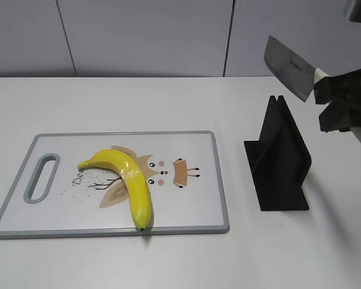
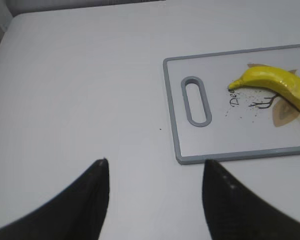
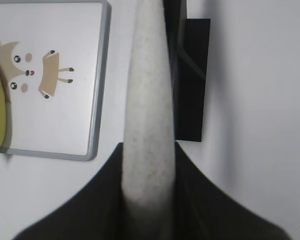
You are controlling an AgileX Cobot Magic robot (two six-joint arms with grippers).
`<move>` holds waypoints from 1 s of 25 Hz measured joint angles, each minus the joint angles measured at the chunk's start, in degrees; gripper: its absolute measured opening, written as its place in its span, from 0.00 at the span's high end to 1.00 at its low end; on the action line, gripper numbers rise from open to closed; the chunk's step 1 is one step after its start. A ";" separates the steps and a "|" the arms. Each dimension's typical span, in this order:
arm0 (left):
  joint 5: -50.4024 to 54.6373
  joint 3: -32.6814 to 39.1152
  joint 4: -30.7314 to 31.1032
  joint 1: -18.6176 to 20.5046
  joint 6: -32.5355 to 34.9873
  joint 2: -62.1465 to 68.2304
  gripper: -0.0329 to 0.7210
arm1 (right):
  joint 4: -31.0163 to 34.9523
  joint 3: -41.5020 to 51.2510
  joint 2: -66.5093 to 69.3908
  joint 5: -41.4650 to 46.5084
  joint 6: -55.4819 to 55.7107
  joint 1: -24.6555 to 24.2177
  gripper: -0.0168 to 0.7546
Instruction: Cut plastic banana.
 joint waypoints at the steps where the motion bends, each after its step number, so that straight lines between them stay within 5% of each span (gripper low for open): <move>1: 1.07 0.17 0.00 0.00 0.00 -2.45 0.20 | -0.85 0.07 0.00 0.00 0.59 0.00 0.73; 9: 2.58 1.28 -0.51 0.04 0.00 -7.71 0.22 | -6.89 0.08 0.54 -0.29 5.88 0.00 0.73; 25: 2.26 1.29 -0.51 0.04 0.00 -7.71 0.23 | -4.48 0.08 6.02 -2.99 1.87 0.00 0.73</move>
